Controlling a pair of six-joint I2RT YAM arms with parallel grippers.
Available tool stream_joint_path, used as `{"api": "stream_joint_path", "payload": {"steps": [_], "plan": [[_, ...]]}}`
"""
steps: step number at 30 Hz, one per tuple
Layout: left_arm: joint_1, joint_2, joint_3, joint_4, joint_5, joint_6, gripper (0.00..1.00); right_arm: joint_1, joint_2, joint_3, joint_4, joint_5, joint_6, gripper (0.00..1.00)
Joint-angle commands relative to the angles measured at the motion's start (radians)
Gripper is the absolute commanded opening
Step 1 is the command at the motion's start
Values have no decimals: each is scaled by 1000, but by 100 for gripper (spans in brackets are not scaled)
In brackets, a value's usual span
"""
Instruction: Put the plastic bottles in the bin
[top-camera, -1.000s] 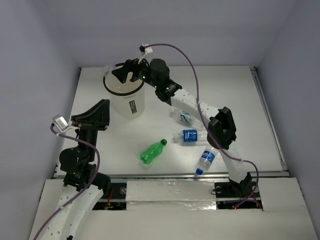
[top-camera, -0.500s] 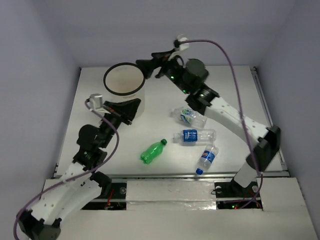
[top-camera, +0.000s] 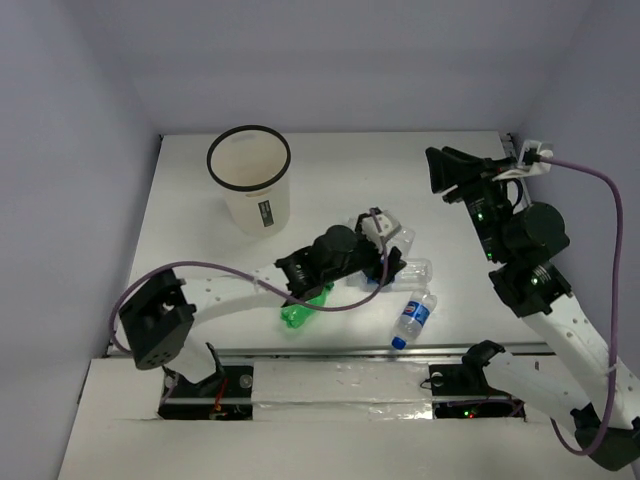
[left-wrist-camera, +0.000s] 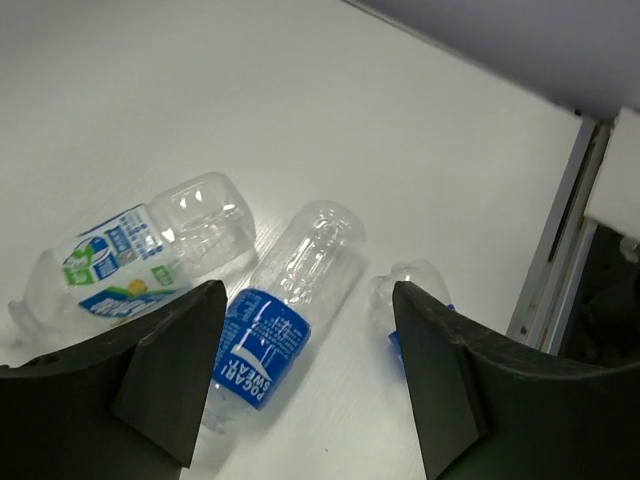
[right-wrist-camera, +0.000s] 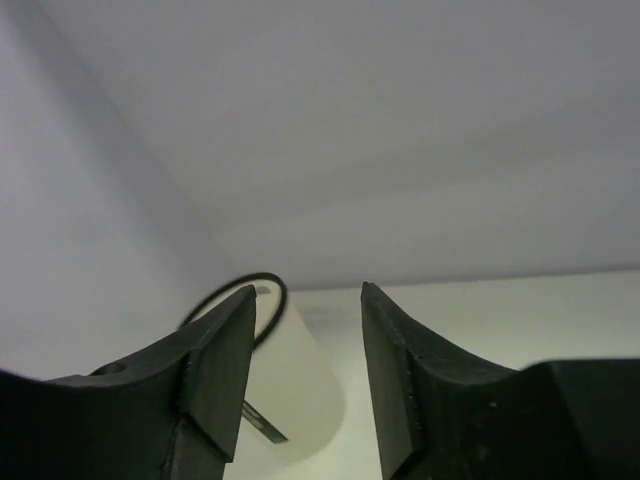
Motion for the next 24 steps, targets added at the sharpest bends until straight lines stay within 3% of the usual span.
{"api": "stream_joint_path", "payload": {"steps": [1, 7, 12, 15, 24], "plan": [[-47, 63, 143, -41, 50, 162, 65, -9, -71, -43, -109, 93, 9, 53], [-67, 249, 295, -174, 96, 181, 65, -9, -133, -91, -187, 147, 0, 64], [-153, 290, 302, -210, 99, 126, 68, -18, -167, -89, -270, 233, -19, 76], [-212, 330, 306, -227, 47, 96, 76, -18, -181, -88, -271, 236, -29, 76], [-225, 448, 349, -246, -63, 26, 78, -18, -164, -95, -281, 205, -40, 77]]}}
